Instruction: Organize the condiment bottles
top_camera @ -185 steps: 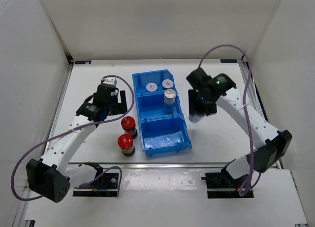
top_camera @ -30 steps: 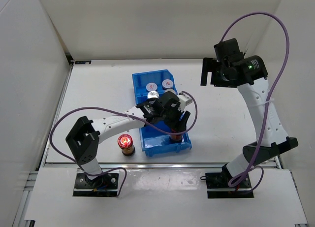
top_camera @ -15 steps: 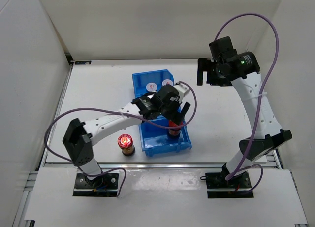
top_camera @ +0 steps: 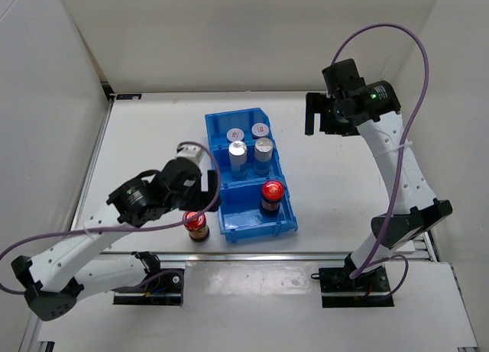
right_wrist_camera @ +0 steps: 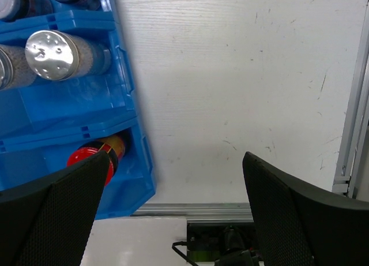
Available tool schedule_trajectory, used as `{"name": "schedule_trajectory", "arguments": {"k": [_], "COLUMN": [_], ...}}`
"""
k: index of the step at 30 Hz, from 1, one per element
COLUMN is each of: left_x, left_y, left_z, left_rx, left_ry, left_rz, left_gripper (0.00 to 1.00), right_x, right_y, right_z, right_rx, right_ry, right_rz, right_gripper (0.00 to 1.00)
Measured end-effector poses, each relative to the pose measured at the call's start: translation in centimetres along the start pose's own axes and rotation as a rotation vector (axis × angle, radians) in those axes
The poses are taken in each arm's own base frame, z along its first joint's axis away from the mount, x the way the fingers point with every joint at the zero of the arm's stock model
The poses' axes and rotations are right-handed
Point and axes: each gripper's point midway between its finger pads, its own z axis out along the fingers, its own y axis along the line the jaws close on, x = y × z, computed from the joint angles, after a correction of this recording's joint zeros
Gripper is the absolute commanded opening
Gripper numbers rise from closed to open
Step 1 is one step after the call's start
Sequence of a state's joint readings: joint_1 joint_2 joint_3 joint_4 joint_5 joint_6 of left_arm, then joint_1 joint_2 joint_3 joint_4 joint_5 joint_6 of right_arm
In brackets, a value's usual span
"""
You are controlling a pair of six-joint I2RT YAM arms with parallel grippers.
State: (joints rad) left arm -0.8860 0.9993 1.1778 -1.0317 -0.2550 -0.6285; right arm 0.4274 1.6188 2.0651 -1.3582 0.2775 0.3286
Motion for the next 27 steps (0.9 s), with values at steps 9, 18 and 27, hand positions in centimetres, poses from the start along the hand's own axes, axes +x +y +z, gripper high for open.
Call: {"name": "schedule_trajectory", "arguments": {"k": [9, 18, 27], "left_x": [7.5, 10.0, 4.4], "left_y": [5.7, 6.8, 5.8], "left_z": [1.9, 5.4, 2.9], "left_rx": [-0.206, -0.245, -0.265], "left_ry": [0.183, 0.291, 0.204], "left_rz": [-0.158, -0.163, -0.139], "left_gripper": [1.0, 0.54, 0.11], "right_x": [1.4, 2.4, 3.0], "right_y": [0.6, 0.8, 0.6], "right_z": [0.9, 1.5, 1.7], "right_rx": [-0.027, -0.034, -0.028], "right_ry": [0.059, 0.1, 0.118], "right_rz": [-0.009, -0.016, -0.019], "right_gripper": [0.99, 0.99, 0.99]}}
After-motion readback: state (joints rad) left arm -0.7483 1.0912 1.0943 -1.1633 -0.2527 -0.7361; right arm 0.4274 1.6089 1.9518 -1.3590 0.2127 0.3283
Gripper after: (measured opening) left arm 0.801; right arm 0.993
